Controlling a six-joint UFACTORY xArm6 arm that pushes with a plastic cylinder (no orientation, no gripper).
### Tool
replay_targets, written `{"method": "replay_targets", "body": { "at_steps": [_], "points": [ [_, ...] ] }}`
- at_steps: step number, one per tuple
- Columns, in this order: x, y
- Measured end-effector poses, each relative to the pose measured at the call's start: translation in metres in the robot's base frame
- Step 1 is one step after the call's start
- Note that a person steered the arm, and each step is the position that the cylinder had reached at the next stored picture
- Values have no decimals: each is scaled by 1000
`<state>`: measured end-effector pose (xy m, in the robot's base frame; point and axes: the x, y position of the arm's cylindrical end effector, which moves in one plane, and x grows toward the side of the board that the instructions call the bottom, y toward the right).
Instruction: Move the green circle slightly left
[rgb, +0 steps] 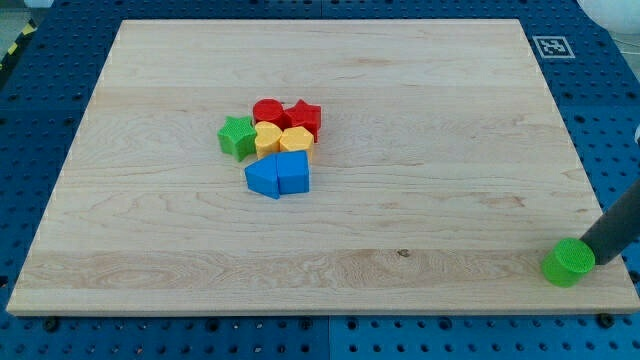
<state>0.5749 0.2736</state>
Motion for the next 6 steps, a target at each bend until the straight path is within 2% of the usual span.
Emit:
{"method": "replay_targets", "body": {
  "at_steps": [1, 2, 3, 4, 5, 6],
  "points": [
    [28, 34],
    [22, 9],
    [-16, -29],
    [-32, -72],
    [-31, -36],
    [-2, 5]
  ]
}}
